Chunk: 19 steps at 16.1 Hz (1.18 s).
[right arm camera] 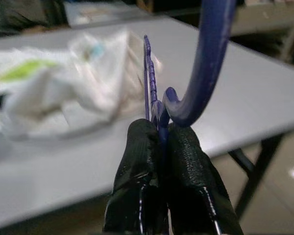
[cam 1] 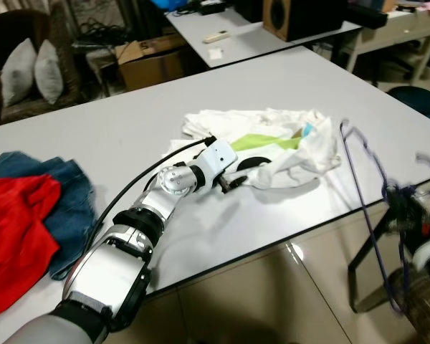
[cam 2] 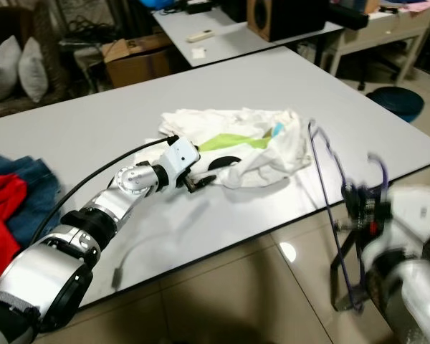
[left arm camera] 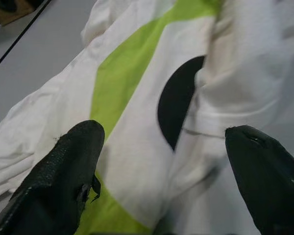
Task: Hang hanger
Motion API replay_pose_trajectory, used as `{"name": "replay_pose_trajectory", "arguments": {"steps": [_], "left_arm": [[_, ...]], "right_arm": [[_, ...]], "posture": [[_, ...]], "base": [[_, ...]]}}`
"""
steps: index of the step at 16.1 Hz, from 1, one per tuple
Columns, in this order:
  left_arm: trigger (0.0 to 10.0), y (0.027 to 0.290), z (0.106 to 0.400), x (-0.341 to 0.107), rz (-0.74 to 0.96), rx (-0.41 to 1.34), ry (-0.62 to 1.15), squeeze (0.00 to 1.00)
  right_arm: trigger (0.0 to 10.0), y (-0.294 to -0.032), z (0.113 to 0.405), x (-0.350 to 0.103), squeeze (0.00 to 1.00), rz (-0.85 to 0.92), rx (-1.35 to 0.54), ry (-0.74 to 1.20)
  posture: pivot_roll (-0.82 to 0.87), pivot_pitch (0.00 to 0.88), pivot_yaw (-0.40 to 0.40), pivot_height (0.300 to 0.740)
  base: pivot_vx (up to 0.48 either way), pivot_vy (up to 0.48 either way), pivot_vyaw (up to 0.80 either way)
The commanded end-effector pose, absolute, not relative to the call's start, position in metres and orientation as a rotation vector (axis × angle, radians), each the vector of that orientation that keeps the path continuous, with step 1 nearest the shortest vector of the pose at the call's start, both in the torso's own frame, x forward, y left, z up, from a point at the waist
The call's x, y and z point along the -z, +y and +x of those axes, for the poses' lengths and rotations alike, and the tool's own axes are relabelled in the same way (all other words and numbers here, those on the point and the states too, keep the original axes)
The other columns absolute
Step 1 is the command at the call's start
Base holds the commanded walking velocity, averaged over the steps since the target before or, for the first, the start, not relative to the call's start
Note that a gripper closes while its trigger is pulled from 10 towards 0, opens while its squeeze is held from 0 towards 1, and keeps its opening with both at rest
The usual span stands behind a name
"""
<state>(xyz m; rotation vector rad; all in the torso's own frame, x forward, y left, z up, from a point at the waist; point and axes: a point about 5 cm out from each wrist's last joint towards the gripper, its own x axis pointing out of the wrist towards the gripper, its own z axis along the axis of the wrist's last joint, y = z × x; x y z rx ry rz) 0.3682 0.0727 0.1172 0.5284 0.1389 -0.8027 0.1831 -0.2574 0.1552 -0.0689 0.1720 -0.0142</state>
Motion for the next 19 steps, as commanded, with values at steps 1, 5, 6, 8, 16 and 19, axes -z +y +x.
{"name": "replay_pose_trajectory", "arguments": {"steps": [1,5,6,8,16,19], "left_arm": [[0.0,0.078,0.371,-0.117,0.547,0.769,0.153,0.0],[0.0,0.076,0.368,-0.108,0.551,0.761,0.185,0.0],[0.0,0.075,0.368,-0.108,0.547,0.751,0.184,0.0],[0.0,0.075,0.37,-0.11,0.533,0.728,0.177,0.0],[0.0,0.087,0.371,-0.101,0.583,0.637,0.253,0.0],[0.0,0.088,0.368,-0.092,0.605,0.635,0.295,0.0]], "right_arm": [[10.0,-0.25,0.181,-0.162,0.0,-0.089,-0.003,0.127],[10.0,-0.244,0.168,-0.161,0.0,-0.098,0.015,0.11],[10.0,-0.244,0.168,-0.163,0.0,-0.1,0.017,0.101],[10.0,-0.24,0.167,-0.167,0.0,-0.107,0.011,0.075],[10.0,-0.231,0.169,-0.169,0.0,-0.117,-0.028,0.058],[10.0,-0.23,0.172,-0.171,0.0,-0.121,-0.039,0.054]], "posture": [[-0.24,0.0,0.154,0.74],[-0.27,0.0,0.153,0.74],[-0.28,0.0,0.155,0.74],[-0.3,0.0,0.16,0.74],[-0.29,0.0,0.152,0.74],[-0.3,0.0,0.151,0.74]], "base": [[0.0,0.0,0.0],[0.0,0.0,0.0],[0.0,0.0,0.0],[0.0,0.0,0.0],[0.0,0.0,0.0],[0.0,0.0,0.0]]}}
